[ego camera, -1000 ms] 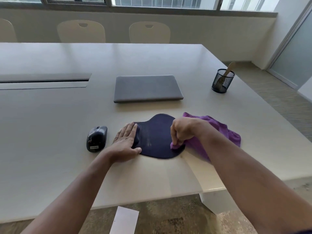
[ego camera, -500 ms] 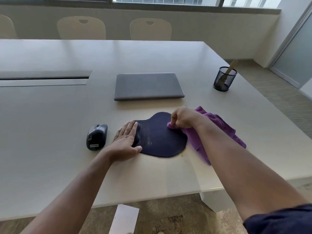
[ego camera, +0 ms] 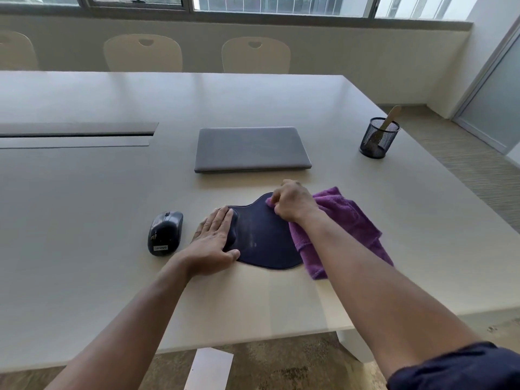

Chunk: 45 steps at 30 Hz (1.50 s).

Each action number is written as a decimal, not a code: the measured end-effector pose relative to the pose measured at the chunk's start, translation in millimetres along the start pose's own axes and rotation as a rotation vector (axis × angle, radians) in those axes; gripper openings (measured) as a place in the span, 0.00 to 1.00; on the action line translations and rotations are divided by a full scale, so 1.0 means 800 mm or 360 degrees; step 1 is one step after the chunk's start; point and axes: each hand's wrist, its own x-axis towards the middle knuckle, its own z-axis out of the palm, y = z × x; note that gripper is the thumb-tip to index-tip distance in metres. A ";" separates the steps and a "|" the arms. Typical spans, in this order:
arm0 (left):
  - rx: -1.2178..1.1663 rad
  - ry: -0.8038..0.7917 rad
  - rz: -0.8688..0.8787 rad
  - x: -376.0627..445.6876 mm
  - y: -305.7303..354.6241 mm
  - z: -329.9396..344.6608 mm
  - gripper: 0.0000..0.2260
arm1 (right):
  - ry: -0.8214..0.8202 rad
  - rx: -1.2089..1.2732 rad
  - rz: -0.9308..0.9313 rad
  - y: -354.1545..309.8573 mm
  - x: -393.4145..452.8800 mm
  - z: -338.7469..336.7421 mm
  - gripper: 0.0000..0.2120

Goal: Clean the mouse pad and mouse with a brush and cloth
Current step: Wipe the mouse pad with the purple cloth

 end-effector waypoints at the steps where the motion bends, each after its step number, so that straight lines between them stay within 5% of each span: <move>1: 0.0002 0.0002 -0.0002 0.000 0.000 0.000 0.41 | -0.0067 0.0066 -0.0058 -0.005 0.002 0.002 0.07; 3: 0.0001 0.0002 -0.0006 0.000 0.001 -0.001 0.41 | -0.0119 0.0108 -0.0106 -0.010 0.005 0.002 0.05; 7: -0.0005 -0.0002 -0.0013 -0.002 0.002 -0.001 0.41 | 0.0173 -0.0009 0.0034 -0.010 0.012 0.009 0.11; 12: 0.0006 -0.0013 -0.0019 0.000 0.001 0.000 0.41 | -0.0065 0.0140 -0.0184 -0.024 0.014 0.009 0.07; 16: -0.0006 -0.0008 -0.0023 0.000 0.000 -0.001 0.42 | 0.0036 0.0016 -0.0203 -0.035 0.006 0.011 0.09; 22: -0.0045 -0.0059 -0.0025 0.003 -0.004 -0.006 0.44 | -0.0396 0.0086 -0.0557 -0.058 -0.018 0.008 0.06; 29: -0.0049 -0.0008 -0.0030 0.000 -0.001 -0.008 0.45 | -0.0835 0.0005 -0.0616 -0.064 -0.036 0.001 0.05; 33: -0.0054 0.0030 -0.0050 -0.006 0.002 -0.006 0.45 | -0.0858 0.0131 -0.0505 -0.058 -0.036 -0.002 0.08; 37: -0.0068 0.0002 -0.0087 -0.011 0.005 -0.007 0.44 | -0.0466 0.0193 -0.0496 -0.050 -0.040 0.000 0.07; 42: -0.0077 -0.0032 -0.0137 -0.011 0.007 -0.010 0.44 | -0.1014 -0.0191 -0.0576 -0.052 -0.044 -0.012 0.09; 45: -0.0063 -0.0043 -0.0171 -0.011 0.009 -0.011 0.44 | -0.1087 -0.0366 -0.0609 -0.051 -0.042 -0.018 0.10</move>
